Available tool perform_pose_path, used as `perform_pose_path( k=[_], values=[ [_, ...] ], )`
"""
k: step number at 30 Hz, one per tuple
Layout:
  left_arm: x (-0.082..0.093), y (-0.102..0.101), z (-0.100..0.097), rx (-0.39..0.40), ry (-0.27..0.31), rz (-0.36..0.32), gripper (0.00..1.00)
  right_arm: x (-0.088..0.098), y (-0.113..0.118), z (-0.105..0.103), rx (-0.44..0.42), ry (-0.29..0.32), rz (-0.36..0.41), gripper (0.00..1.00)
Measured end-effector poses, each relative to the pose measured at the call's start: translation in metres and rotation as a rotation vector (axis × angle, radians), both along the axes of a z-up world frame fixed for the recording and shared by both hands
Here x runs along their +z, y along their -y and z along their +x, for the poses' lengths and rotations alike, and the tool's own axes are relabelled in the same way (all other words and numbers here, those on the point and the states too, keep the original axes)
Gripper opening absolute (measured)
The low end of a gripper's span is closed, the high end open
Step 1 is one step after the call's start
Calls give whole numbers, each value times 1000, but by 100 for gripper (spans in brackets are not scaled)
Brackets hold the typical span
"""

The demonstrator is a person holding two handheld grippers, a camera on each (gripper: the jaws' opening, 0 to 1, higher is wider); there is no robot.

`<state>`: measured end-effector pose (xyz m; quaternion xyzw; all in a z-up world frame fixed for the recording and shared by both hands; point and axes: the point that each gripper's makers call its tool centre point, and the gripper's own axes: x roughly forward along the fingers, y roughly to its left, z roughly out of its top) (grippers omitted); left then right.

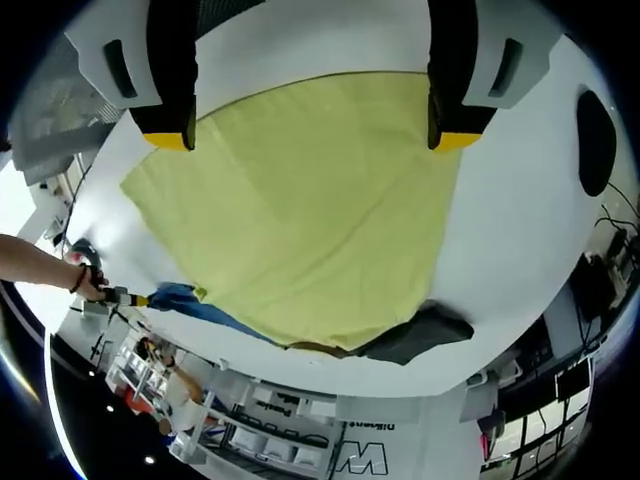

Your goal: Fold the garment on the visible template until the final outline fits inside the template.

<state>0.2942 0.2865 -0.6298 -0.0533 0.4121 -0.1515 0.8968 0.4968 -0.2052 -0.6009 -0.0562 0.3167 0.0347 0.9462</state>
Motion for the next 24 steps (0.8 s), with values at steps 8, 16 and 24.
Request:
perform_pose_path(
  k=[8, 16, 24],
  values=[
    [1, 1, 0, -9, 4, -6, 94, -29, 30, -34, -180, -149, 10, 0],
    [1, 2, -2, -18, 4, -3, 94, 9, 5, -5, -90, 17, 133, 26],
    [15, 11, 2, -42, 52, -9, 96, -4, -30, 27, 77, -36, -43, 25]
  ],
)
